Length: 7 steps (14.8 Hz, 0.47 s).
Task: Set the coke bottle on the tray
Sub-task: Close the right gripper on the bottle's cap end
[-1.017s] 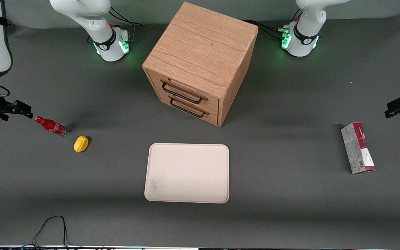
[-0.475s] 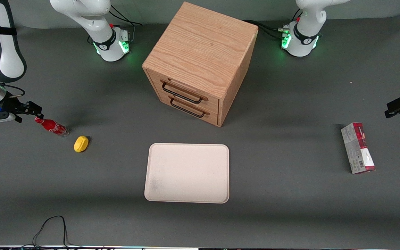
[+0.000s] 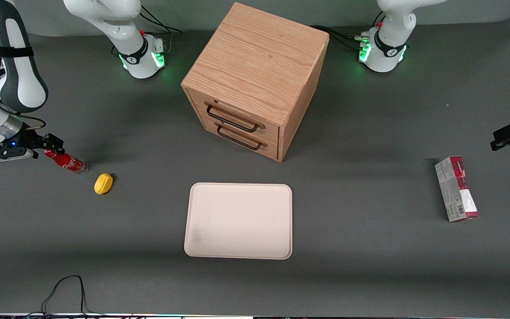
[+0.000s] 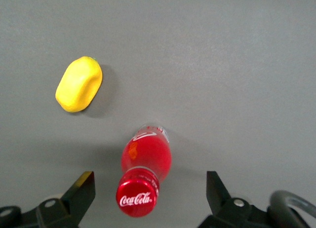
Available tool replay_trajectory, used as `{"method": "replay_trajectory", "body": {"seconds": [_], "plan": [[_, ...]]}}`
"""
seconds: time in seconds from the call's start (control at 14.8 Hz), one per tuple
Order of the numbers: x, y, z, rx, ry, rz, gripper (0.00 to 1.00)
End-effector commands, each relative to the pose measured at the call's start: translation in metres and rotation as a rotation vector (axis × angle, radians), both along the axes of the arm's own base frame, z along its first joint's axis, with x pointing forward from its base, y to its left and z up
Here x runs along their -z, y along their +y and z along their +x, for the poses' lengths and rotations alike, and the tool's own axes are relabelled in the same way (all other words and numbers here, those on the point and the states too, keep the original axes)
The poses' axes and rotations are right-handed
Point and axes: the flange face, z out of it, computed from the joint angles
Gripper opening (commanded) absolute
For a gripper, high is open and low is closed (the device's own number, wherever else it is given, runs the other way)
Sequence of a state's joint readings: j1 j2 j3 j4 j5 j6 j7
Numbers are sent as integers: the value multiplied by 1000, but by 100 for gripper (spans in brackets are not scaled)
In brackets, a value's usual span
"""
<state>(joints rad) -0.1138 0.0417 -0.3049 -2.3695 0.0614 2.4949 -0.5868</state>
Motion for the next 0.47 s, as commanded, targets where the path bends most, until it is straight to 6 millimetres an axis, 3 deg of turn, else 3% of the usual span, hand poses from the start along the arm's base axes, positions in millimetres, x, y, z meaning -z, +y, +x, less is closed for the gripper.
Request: {"method": "replay_trajectory", "body": {"seconds": [0.0, 0.14, 0.34, 0.41], "plan": [[4, -1, 0, -15, -12, 12, 90], [7, 1, 1, -18, -6, 13, 65], [8, 2, 1, -17, 0, 16, 9], [7, 2, 2, -15, 0, 17, 0]]}}
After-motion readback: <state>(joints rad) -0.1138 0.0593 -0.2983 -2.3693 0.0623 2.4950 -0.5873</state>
